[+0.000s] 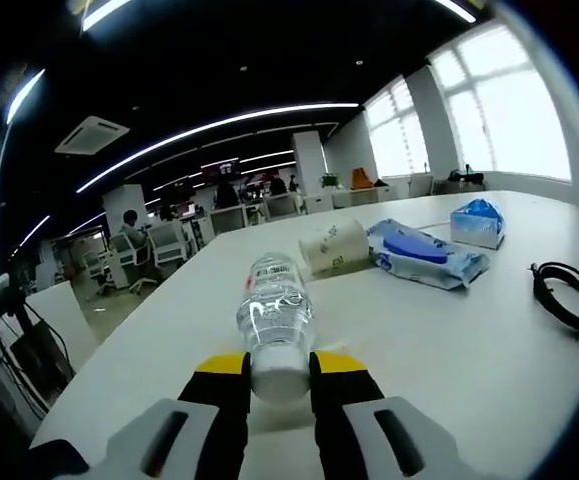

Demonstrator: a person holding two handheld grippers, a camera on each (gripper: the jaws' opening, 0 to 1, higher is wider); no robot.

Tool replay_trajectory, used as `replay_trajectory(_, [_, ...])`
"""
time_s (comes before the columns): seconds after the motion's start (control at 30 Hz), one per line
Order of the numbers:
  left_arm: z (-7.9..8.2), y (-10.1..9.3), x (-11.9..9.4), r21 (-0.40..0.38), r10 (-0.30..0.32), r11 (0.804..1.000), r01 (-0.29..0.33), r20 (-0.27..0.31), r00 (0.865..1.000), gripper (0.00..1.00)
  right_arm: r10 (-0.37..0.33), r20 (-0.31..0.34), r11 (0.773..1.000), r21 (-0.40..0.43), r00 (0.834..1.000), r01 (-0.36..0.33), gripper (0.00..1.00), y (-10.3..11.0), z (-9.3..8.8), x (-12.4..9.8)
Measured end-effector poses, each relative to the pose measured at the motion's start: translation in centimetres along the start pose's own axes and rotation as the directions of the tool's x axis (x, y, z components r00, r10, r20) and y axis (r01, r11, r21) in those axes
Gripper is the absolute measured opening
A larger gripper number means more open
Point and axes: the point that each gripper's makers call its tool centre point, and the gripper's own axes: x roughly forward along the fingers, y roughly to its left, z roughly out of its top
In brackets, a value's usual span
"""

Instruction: Arrange the tabletop items into an orderly group along one side of the table until the central work area is clear of visible clutter.

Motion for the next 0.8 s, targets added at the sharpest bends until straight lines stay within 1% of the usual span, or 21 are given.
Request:
replay_trajectory(0.2, [0.06,0.21,-0.21,-0.023,-0.009,1.0,0.009,-0.018,1.0,0.21,0.001,0.002,1.0,0.0,1.0,-0.001,0.69,0.09,0.06,0.02])
replay_trajectory(0.4, [0.14,0.26,-0.38,-0.03,-0.013,0.999,0.012,-0.026,1.0,0.21,0.002,0.002,1.0,-0.002,1.0,-0.002,0.69,0.16,0.04,0.05])
replay_trajectory(0.43, [0.25,0.32,-0.51,-0.043,-0.016,0.999,0.014,-0.027,0.999,0.21,0.003,0.003,1.0,-0.002,1.0,-0.003,0.69,0.18,0.02,0.08])
replay_trajectory(0.57, [0.54,0.44,-0.68,-0.048,-0.019,0.999,0.017,-0.025,1.0,0.21,0.005,0.006,1.0,0.006,1.0,-0.005,0.68,0.25,-0.03,0.19])
replay_trajectory(0.8, [0.57,0.55,-0.82,-0.054,-0.019,0.998,0.017,-0.032,0.999,0.21,0.012,0.006,1.0,0.005,1.0,-0.012,0.68,0.47,-0.13,0.18])
